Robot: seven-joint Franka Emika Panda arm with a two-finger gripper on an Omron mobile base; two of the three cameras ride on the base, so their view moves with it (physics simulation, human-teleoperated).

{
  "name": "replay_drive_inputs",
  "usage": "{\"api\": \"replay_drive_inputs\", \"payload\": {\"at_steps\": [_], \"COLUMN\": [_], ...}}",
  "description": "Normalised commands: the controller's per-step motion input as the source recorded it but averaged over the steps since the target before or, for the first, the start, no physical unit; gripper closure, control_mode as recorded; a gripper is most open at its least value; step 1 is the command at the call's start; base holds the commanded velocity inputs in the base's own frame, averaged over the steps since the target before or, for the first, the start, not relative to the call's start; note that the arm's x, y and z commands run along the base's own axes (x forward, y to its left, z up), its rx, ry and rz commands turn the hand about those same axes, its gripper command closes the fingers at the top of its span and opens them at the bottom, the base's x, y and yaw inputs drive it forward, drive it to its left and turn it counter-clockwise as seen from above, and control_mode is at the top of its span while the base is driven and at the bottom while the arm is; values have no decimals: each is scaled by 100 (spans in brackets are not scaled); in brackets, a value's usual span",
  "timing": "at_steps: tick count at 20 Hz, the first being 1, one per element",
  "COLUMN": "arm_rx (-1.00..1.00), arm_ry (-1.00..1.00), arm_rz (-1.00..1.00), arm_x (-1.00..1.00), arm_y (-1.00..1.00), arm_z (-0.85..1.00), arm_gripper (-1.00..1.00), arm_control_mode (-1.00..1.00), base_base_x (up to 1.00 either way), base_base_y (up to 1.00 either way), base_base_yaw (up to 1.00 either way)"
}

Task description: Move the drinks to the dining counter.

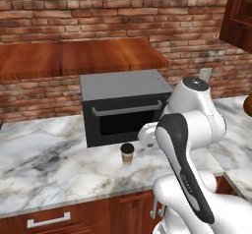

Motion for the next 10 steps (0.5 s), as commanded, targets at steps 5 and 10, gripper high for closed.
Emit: {"api": "replay_drive_inputs", "payload": {"at_steps": [5, 10], "arm_rx": [-2, -2], "arm_ry": [8, 1], "arm_rz": [0, 0], "arm_x": [20, 27], "arm_y": [1, 5], "arm_z": [-28, -10], "arm_gripper": [-100, -100], "arm_control_mode": [-100, -100], "base_base_x": [0, 0], "base_base_y": [0, 0], "base_base_yaw": [0, 0]}}
